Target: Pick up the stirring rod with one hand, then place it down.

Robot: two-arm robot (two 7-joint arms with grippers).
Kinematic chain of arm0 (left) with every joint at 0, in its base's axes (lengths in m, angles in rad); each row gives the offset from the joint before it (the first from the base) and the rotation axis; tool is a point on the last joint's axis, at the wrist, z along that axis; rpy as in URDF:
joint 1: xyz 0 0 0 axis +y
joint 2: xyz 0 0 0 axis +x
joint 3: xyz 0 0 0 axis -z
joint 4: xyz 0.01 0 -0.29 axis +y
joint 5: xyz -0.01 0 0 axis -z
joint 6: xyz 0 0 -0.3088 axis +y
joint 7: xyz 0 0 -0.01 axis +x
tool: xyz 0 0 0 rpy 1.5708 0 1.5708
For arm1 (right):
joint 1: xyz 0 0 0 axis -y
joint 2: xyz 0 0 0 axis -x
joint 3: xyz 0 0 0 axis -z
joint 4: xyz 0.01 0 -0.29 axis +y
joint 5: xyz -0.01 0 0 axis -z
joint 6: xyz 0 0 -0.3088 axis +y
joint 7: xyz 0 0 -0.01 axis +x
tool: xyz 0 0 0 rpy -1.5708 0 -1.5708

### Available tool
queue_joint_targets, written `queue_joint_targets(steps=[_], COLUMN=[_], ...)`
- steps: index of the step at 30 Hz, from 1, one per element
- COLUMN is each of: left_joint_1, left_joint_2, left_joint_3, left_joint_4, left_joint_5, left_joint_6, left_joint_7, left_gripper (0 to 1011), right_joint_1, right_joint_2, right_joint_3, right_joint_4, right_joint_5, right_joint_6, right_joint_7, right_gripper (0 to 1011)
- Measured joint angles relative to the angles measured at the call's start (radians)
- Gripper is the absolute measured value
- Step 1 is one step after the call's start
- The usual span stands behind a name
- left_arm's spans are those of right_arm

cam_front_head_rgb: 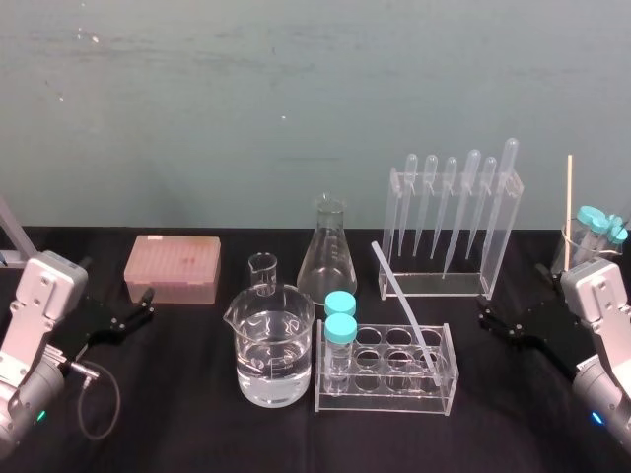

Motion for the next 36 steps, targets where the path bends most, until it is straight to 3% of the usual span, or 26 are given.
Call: queue_joint_targets(steps=[36], left_joint_1=[0.000], left_joint_2=[0.000], left_joint_3=[0.000], left_joint_4=[0.000], left_joint_5=[0.000], left_joint_6=[0.000], left_joint_7=[0.000], left_gripper=[1000], right_joint_1=[0.000], right_joint_2=[0.000], right_joint_3=[0.000], right_joint_4=[0.000], right_joint_5=[0.000], right_joint_6=[0.000], right_joint_7=[0.000], right_gripper=[1003])
